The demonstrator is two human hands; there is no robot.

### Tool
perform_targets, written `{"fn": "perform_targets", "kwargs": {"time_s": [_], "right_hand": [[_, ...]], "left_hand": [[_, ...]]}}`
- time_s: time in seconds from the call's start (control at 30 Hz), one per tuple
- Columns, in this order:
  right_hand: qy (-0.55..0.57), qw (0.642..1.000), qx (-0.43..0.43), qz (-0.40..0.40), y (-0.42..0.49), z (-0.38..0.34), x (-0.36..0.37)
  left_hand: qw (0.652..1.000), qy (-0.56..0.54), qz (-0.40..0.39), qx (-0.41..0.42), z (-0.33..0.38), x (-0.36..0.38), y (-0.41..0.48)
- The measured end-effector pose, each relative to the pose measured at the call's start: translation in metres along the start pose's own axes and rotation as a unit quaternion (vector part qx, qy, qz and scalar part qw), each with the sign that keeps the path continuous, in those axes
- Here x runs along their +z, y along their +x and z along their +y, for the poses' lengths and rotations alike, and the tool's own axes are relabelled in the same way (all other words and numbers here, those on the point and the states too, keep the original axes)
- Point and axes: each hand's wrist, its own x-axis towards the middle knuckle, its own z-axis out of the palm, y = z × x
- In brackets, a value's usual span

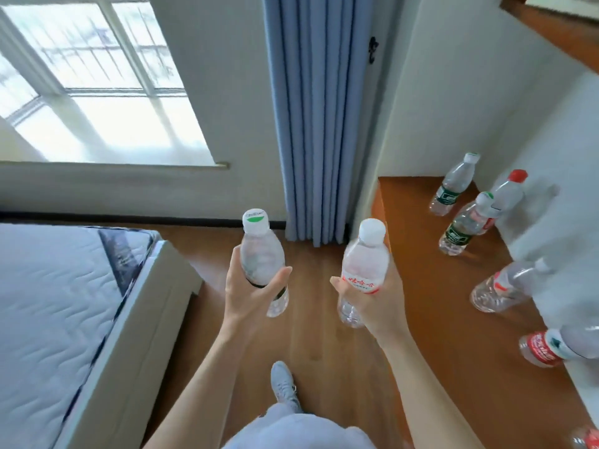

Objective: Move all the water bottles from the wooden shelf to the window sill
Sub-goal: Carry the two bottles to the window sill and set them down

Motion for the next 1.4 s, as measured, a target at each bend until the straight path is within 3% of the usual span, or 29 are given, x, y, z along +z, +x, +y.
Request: {"fn": "perform_targets", "kwargs": {"time_s": [0.17, 0.47, 0.77, 1.07, 1.4], "right_hand": [[-0.034, 0.996, -0.002, -0.078, 0.004, -0.004, 0.066], [-0.016, 0.989, 0.011, -0.145, 0.033, -0.012, 0.161], [-0.034, 0.982, 0.0, -0.188, 0.124, -0.022, 0.285], [-0.043, 0.977, -0.017, -0.209, 0.201, -0.04, 0.4], [-0.084, 0.966, -0.043, -0.242, 0.284, -0.042, 0.498]], "left_hand": [[0.996, 0.027, 0.081, -0.006, -0.016, -0.055, -0.011], [0.985, 0.024, 0.168, -0.045, -0.053, -0.117, 0.023], [0.978, 0.007, 0.2, -0.065, -0.095, -0.179, 0.145], [0.981, 0.029, 0.181, -0.059, -0.132, -0.237, 0.257], [0.967, 0.059, 0.238, -0.075, -0.167, -0.277, 0.35]]}}
